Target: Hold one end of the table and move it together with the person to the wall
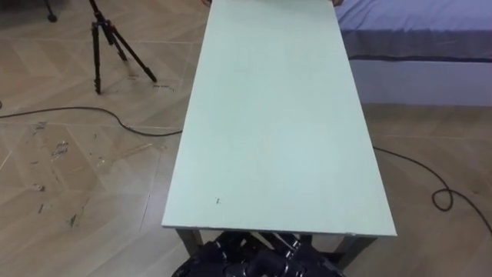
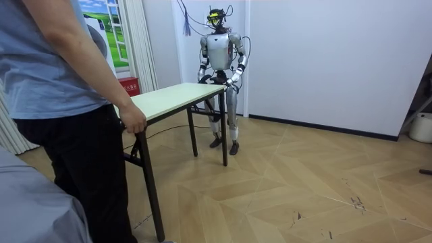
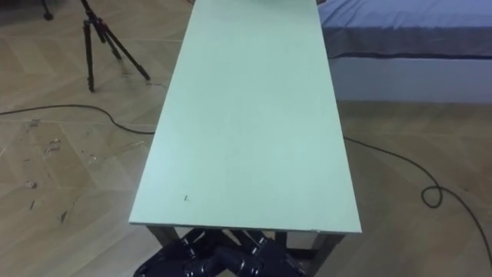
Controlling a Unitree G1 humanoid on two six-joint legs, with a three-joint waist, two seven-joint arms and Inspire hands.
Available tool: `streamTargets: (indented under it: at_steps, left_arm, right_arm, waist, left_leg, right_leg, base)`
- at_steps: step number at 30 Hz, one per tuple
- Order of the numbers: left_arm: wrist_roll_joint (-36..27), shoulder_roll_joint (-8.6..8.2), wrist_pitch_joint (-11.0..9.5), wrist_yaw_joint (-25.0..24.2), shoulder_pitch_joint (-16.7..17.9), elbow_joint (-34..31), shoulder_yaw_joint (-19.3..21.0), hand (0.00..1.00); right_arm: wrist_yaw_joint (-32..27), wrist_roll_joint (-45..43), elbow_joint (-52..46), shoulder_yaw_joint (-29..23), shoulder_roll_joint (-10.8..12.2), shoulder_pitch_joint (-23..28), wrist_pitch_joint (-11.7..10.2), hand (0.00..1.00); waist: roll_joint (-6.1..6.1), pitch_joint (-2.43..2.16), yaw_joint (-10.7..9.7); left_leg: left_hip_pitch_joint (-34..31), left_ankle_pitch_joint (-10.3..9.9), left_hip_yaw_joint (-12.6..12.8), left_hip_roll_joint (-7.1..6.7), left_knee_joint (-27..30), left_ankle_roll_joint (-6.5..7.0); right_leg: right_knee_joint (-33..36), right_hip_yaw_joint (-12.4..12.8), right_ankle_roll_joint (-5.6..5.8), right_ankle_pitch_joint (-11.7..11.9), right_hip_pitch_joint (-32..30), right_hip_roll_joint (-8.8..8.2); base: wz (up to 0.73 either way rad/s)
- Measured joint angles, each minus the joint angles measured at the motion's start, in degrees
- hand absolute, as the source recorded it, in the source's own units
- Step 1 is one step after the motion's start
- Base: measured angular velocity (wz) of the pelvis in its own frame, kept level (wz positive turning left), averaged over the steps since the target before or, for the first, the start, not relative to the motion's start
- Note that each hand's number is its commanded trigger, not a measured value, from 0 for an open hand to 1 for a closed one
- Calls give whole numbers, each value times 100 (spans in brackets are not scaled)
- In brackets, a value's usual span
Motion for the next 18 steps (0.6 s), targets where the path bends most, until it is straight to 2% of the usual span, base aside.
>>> streamTargets:
  at_steps: [7,10,11,13,18]
  left_arm:
    - [-961,0,146,133,-131,-15,13,0]
    - [-1487,12,157,323,-228,37,14,0]
    - [-1609,8,158,357,-230,87,11,0]
    - [-1630,-1,156,454,-261,155,33,0]
    - [-1824,-48,187,749,-447,398,192,0]
  right_arm:
    - [-239,432,55,7,-5,-89,1,0]
    - [-349,695,74,1,-19,-118,1,0]
    - [-390,807,74,6,-18,-122,0,0]
    - [-455,864,75,8,-19,-150,4,0]
    - [-677,904,77,10,0,-268,107,0]
  waist:
    - [-4,0,-52]
    - [-3,16,-18]
    - [-7,36,5]
    - [-8,39,72]
    - [-10,43,76]
  left_leg:
    - [-1,2,5,2,68,2]
    - [145,2,27,0,2,1]
    - [251,3,53,0,-43,0]
    - [368,4,111,7,-110,-2]
    - [400,4,153,9,-103,-1]
  right_leg:
    - [-3,1,0,0,-28,-4]
    - [-12,47,0,0,79,-5]
    - [-20,75,0,0,140,-3]
    - [-20,140,1,0,180,6]
    - [-13,186,0,0,208,3]
  base:
    - [0]
    - [-5]
    - [-14]
    - [-20]
    - [-7]
